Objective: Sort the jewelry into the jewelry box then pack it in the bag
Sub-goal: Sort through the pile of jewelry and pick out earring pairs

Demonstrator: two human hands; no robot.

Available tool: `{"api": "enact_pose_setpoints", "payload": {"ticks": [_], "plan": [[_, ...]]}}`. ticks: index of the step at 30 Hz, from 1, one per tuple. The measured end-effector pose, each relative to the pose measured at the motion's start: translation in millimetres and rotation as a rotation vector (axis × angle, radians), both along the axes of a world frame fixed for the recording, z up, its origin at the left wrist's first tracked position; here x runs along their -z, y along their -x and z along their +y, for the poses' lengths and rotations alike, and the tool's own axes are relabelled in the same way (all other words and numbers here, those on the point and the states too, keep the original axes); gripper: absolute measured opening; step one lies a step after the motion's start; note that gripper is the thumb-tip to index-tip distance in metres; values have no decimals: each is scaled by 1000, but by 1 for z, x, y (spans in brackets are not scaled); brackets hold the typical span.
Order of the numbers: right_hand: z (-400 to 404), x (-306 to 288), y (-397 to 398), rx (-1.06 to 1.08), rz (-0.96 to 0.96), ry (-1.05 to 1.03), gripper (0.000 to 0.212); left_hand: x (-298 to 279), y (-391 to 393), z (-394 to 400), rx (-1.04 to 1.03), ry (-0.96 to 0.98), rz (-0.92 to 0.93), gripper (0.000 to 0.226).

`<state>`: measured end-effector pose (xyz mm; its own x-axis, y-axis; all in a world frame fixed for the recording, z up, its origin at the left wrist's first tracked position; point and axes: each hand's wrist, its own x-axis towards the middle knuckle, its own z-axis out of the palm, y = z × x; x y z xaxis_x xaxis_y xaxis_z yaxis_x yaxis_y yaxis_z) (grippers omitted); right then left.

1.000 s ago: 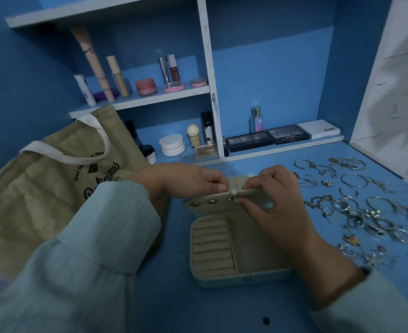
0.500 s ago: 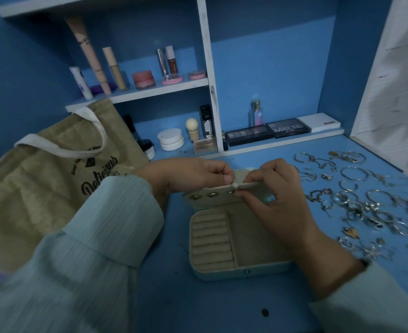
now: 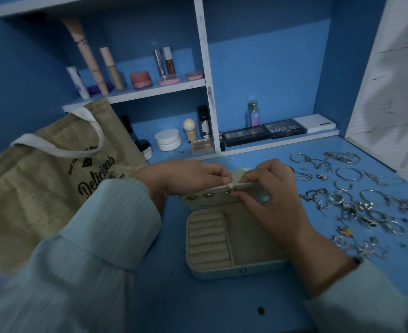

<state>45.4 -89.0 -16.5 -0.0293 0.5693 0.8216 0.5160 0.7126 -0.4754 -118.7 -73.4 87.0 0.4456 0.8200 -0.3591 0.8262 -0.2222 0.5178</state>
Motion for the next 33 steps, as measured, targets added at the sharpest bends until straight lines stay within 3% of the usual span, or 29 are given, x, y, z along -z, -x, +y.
{"api": "enact_pose_setpoints", "payload": {"ticks": [21, 33], "plan": [[-2, -2, 1, 31, -14, 22, 25, -1, 1, -2, -48, -29, 49, 19], [-7, -1, -5, 10, -109, -5, 20, -1, 2, -7, 25, -48, 92, 14]]}}
